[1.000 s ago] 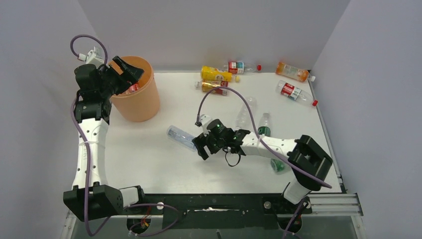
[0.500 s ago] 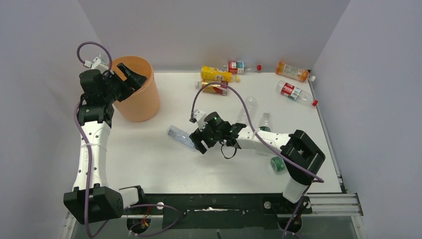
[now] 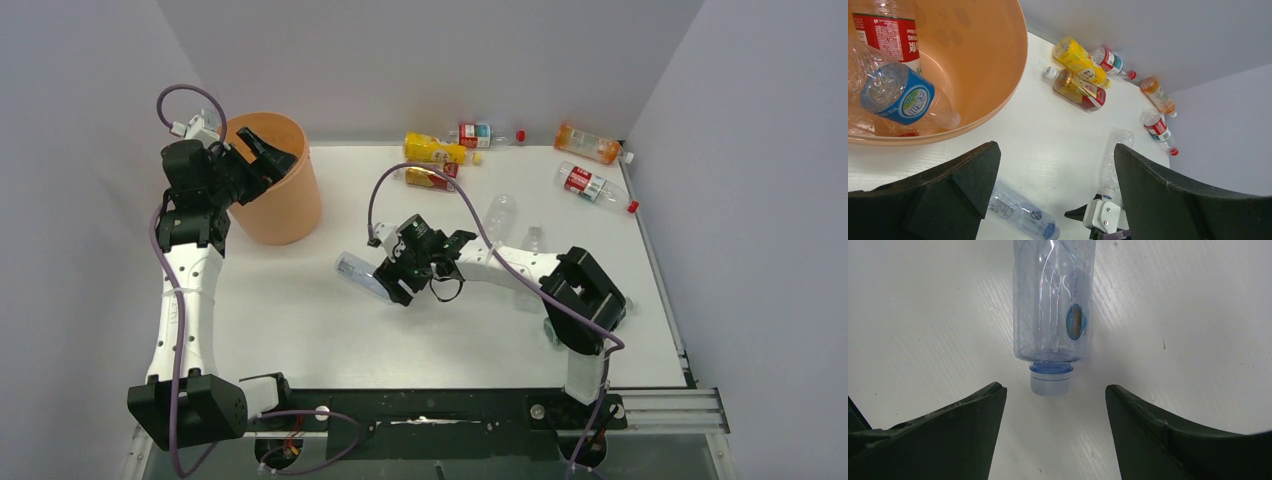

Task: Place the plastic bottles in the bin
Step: Pick up the plastic bottle at the center of the board.

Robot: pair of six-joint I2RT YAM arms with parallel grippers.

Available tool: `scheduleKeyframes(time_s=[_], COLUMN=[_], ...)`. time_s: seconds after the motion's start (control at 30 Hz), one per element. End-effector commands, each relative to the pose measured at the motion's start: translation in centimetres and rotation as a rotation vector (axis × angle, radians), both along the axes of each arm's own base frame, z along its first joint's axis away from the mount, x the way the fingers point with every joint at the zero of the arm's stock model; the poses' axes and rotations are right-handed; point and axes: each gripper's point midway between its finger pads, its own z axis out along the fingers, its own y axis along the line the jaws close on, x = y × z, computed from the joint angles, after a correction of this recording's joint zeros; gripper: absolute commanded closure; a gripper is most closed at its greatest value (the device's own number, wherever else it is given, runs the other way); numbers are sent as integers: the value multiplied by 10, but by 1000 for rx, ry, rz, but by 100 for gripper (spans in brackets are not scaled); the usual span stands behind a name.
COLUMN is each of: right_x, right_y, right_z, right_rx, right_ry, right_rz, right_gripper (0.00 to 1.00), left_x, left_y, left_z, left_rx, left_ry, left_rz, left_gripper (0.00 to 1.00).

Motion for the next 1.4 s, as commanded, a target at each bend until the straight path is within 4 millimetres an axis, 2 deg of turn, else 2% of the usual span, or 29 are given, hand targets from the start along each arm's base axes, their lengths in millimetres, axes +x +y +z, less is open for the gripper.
scheduleKeyframes(time_s=[0.0, 0.5, 0.7, 1.37], right_x=[3, 11, 17, 10], right_y=[1, 4, 5, 13], right_z=[9, -8, -6, -18], right_rx=[0, -23, -6, -19], right_ry=[-7, 10, 9, 61], right_rz=[33, 59, 61, 111], right_gripper=[27, 33, 35, 45], left_x=[-1, -4, -3, 0], left_y=[-4, 0, -1, -4], left_z=[18, 21, 21, 18], left_rx=[9, 28, 27, 35], left_ry=[-69, -57, -56, -52], left_rz=[-19, 1, 2, -10], left_gripper=[15, 15, 15, 15])
